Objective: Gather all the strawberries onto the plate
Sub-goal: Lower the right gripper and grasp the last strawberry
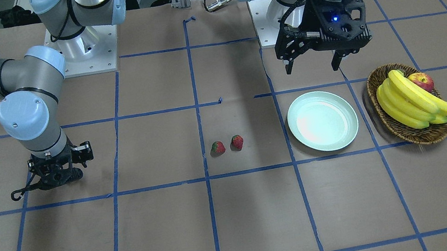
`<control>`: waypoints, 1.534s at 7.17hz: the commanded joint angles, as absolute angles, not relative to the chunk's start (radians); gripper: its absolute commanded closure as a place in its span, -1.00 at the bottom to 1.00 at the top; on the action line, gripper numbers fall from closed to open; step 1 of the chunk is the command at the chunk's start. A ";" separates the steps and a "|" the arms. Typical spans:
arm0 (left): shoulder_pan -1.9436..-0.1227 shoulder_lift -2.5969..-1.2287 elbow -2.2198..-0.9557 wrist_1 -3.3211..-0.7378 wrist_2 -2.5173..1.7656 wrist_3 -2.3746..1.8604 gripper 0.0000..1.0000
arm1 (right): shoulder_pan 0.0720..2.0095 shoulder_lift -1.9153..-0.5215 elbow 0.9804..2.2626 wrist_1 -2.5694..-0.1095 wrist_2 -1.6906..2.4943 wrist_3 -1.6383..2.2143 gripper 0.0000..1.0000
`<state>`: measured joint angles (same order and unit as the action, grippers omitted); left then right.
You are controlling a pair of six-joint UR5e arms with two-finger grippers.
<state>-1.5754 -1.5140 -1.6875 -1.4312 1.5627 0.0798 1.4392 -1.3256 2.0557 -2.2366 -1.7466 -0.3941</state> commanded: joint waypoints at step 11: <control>-1.575 -1.513 -1.687 -1.431 1.563 0.080 -1.00 | 1.396 -1.256 2.057 -2.230 -1.775 -0.535 -0.34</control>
<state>-1.5754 -1.5125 -1.6874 -1.4312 1.5631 0.0798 1.3964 -1.2681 2.0593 -2.2287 -1.7750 -0.5349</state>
